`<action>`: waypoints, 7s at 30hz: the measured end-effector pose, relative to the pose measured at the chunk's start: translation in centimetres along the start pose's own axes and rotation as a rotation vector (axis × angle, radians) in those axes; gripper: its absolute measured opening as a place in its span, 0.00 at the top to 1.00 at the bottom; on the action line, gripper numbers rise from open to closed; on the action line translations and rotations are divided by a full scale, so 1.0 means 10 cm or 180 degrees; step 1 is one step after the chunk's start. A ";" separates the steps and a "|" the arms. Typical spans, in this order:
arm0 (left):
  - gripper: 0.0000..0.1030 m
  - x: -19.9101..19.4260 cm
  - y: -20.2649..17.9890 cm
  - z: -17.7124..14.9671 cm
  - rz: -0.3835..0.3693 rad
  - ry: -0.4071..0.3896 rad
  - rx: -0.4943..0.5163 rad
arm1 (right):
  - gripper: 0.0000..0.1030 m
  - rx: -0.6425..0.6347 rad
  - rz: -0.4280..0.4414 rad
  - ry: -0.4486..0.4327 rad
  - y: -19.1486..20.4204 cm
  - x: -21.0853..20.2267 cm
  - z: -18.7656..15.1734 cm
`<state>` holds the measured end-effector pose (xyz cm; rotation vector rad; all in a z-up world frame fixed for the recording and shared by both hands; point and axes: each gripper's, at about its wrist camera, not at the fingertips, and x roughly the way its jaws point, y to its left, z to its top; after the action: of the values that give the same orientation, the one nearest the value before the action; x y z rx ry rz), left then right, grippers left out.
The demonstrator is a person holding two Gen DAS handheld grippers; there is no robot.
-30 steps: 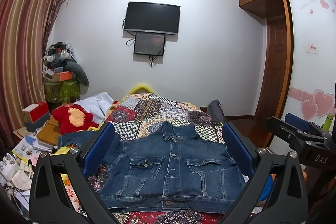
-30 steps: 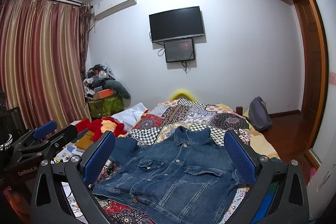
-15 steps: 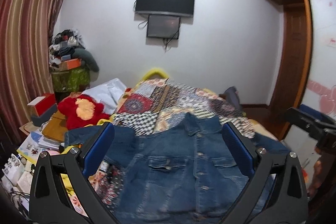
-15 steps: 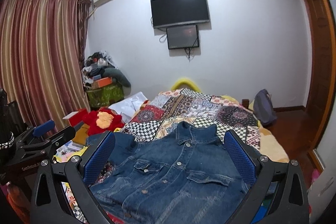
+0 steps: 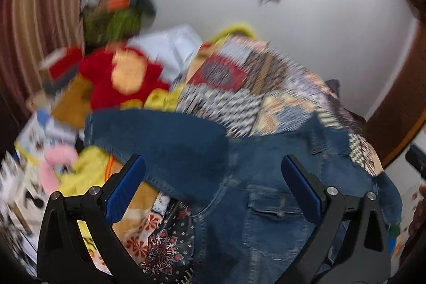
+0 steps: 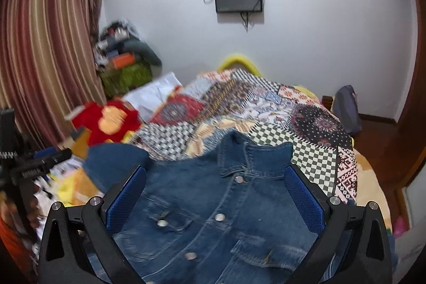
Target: Fold large clothes
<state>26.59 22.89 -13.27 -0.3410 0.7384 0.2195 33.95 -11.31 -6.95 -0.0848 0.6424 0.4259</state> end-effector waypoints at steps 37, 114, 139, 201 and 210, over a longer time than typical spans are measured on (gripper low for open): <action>0.89 0.99 0.55 0.40 0.0200 0.0119 0.0007 | 0.01 0.0170 0.0486 0.1420 -0.19 1.31 -0.59; 0.88 0.33 -1.75 0.40 -0.0870 -0.0029 0.1029 | 0.01 0.0661 0.0327 0.1031 -1.05 0.50 -0.62; 0.31 0.87 -2.61 -1.05 -0.1370 0.1617 0.1557 | 0.01 0.0882 0.0221 0.1153 -1.37 0.30 -0.86; 0.05 0.93 -1.25 -0.54 -0.0407 0.0982 0.1192 | 0.88 0.0004 0.0010 0.1037 -0.86 0.70 -0.76; 0.05 1.21 -1.93 -0.96 -0.0648 0.1349 0.1492 | 0.88 0.0021 -0.0319 0.1359 -1.32 0.75 -1.26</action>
<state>35.43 2.34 -23.83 -0.0095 1.1358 -0.2271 37.61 -23.26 -22.20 -0.2043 1.0550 0.3098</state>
